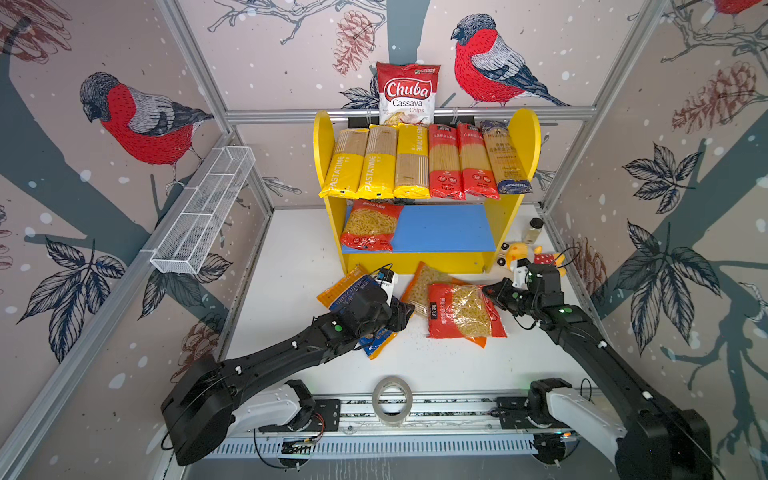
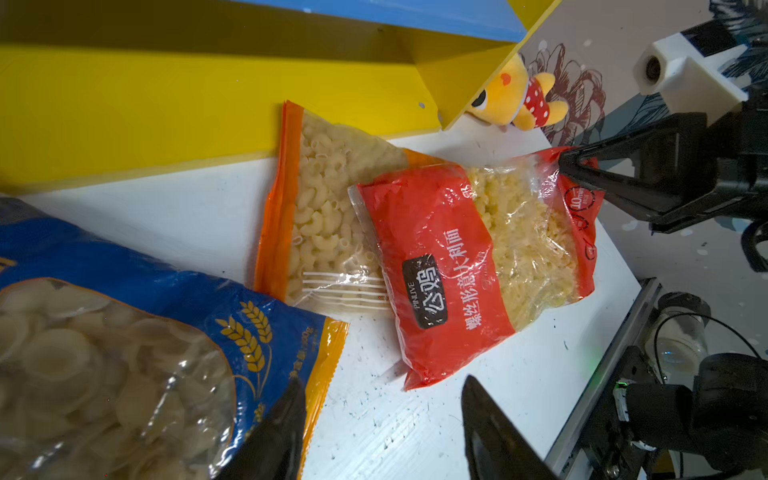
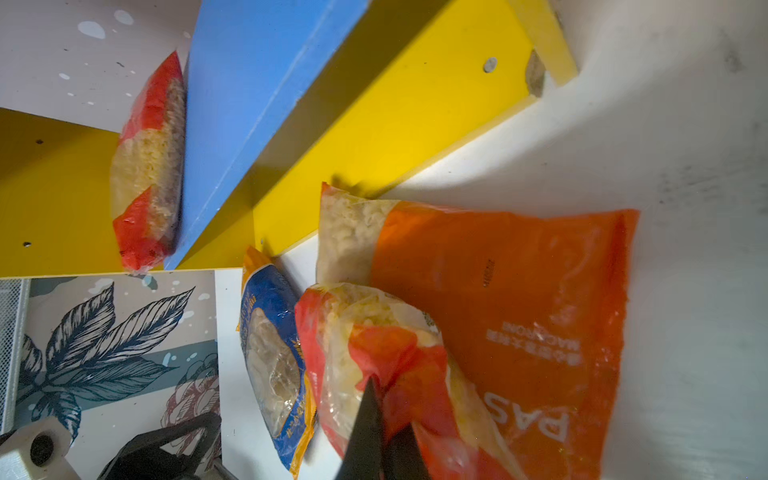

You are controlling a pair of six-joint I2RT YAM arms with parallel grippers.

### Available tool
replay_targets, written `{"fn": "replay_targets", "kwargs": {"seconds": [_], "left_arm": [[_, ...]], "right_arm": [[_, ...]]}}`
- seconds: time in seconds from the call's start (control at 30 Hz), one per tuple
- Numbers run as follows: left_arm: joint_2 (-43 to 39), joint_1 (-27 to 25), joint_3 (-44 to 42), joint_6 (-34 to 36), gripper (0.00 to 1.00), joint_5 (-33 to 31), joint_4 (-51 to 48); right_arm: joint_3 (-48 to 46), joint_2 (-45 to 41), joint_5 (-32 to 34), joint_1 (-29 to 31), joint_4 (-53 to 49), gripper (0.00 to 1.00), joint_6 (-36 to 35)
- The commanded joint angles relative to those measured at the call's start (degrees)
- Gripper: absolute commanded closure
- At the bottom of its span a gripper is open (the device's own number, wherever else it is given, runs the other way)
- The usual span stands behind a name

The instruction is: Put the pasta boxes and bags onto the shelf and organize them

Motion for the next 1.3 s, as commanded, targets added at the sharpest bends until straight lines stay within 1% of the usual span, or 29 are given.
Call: {"fn": "replay_targets", "kwargs": {"seconds": [0.0, 0.1, 0.2, 0.27, 0.33, 0.4, 0.47, 0.53, 0.6, 0.7, 0.77, 0.83, 0.9, 0.93, 1.0, 1.07, 1.13, 1.2, 1.27], "left_arm": [[3.8, -3.5, 2.0, 2.2, 0.41, 2.3, 3.8], [9.6, -7.1, 4.6, 5.0, 0.41, 5.6, 3.4], [15.2, -8.4, 7.1, 7.4, 0.41, 10.9, 1.7], [17.9, -9.4, 8.3, 8.9, 0.41, 13.4, 0.9], [20.5, -10.7, 9.2, 9.6, 0.41, 14.9, 1.4], [23.9, -11.5, 10.1, 10.0, 0.41, 14.8, 2.9], [27.9, -11.5, 13.0, 10.8, 0.43, 11.4, 0.7], [32.3, -11.1, 18.7, 11.4, 0.45, 8.3, -6.1], [34.7, -11.0, 21.5, 12.6, 0.45, 5.0, -10.0], [35.1, -10.3, 24.1, 12.0, 0.45, -2.7, -14.3], [34.8, -8.6, 24.8, 11.2, 0.45, -6.2, -16.5], [34.4, -6.2, 25.1, 8.9, 0.45, -8.8, -17.1], [35.2, -4.0, 27.0, 6.8, 0.45, -9.6, -17.8], [35.6, -3.7, 28.1, 6.7, 0.45, -9.2, -18.0], [36.0, -3.6, 30.6, 7.1, 0.45, -10.4, -19.8], [34.9, -3.0, 31.4, 7.8, 0.45, -11.8, -21.5], [32.3, -1.5, 30.5, 7.8, 0.44, -13.4, -22.0], [29.4, 0.7, 28.9, 7.7, 0.44, -13.1, -21.5], [27.4, 1.9, 27.8, 7.7, 0.44, -11.7, -20.7]], "right_arm": [[-3.9, -1.9, 2.0, -0.9, 0.4, 0.95, 1.3], [-7.1, -3.3, 1.4, -1.8, 2.0, 0.95, 3.0], [-7.9, -3.4, 0.6, -1.5, 3.8, 0.95, 4.0], [-7.2, -2.7, 0.7, -1.2, 3.3, 0.95, 3.5], [-6.7, -1.9, 0.8, -0.5, 3.3, 0.95, 3.5], [-6.4, -1.2, 1.1, 0.9, 4.9, 0.95, 4.6], [-5.9, -0.2, 2.2, 3.4, 7.3, 0.95, 6.2], [-4.4, 1.6, 3.0, 5.7, 8.0, 0.95, 6.8], [-3.3, 2.6, 3.0, 6.7, 7.3, 0.95, 6.8], [-3.7, 1.1, 2.3, 5.9, 5.4, 0.95, 6.6], [-4.3, -0.6, 2.0, 5.2, 3.0, 0.95, 6.2], [-5.5, -1.9, 1.3, 5.1, 0.6, 0.95, 5.7], [-7.6, -2.4, 0.4, 5.7, -0.6, 0.95, 5.0], [-8.7, -2.2, 0.8, 6.2, -1.1, 0.95, 4.9], [-11.3, -2.2, 0.5, 7.5, -1.3, 0.95, 5.9], [-13.0, -3.2, 1.4, 11.6, -0.5, 0.95, 8.5], [-13.7, -4.4, 4.8, 18.0, 0.0, 0.94, 11.1], [-14.6, -4.3, 5.9, 22.9, 0.9, 0.91, 12.4], [-15.0, -4.0, 4.5, 23.6, 0.8, 0.87, 11.1]]}}
